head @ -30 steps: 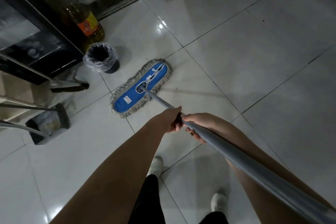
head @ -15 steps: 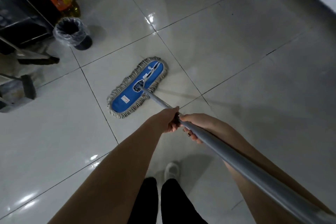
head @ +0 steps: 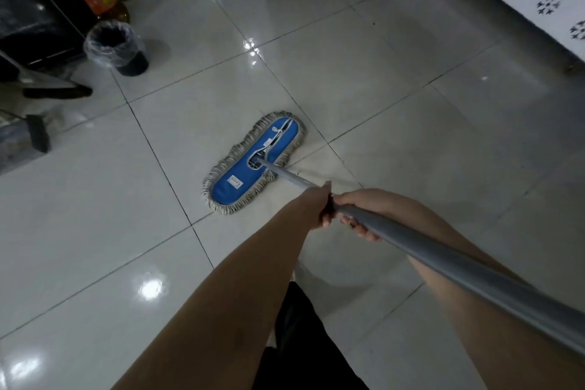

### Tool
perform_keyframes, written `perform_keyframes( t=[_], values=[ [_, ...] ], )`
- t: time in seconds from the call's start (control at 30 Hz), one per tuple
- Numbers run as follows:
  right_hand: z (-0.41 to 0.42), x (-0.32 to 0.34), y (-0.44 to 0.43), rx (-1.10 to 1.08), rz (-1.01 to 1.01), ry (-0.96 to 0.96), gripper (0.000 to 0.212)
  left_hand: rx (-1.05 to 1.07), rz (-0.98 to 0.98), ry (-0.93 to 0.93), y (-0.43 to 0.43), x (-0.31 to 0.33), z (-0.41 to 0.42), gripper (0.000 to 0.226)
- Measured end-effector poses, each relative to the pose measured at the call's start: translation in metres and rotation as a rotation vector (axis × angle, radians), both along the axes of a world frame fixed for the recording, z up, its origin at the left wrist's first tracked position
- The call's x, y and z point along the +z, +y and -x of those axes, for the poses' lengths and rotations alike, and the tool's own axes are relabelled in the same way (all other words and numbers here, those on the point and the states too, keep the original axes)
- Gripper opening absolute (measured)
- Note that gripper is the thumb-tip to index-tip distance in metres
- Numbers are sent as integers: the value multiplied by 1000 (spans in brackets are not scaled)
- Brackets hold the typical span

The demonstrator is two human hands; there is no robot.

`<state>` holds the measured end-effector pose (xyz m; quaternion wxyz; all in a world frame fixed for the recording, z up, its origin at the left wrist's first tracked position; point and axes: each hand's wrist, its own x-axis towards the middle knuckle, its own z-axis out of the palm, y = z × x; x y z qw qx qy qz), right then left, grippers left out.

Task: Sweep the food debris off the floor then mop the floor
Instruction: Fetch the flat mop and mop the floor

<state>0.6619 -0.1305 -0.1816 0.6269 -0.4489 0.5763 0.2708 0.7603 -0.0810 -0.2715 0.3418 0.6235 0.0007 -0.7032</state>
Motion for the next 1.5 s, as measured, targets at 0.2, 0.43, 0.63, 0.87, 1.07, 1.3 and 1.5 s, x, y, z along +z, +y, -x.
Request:
perform_keyframes(
  t=[0.2, 0.43, 0.63, 0.87, 1.07, 1.3, 1.5],
  values=[
    [69, 15, 30, 20, 57, 55, 42, 36, 27, 109, 36, 19, 79, 39],
    [178, 15, 17, 150, 53, 93, 44, 21, 21, 101, 28, 22, 179, 30],
    [286, 20, -16, 231, 38, 92, 48, 23, 16, 135, -3, 21, 290, 30],
    [395, 36, -46, 210, 8, 102, 46, -29, 4, 196, -31, 33, 398, 32],
    [439, 32, -54, 155, 21, 116, 42, -52, -24, 181, -42, 28, 441, 29],
    [419, 7, -40, 123, 51, 82, 36, 34, -117, 75, -40, 4, 431, 31],
    [386, -2, -36, 133, 16, 136, 44, 47, -87, 65, -36, -5, 397, 28]
  ],
)
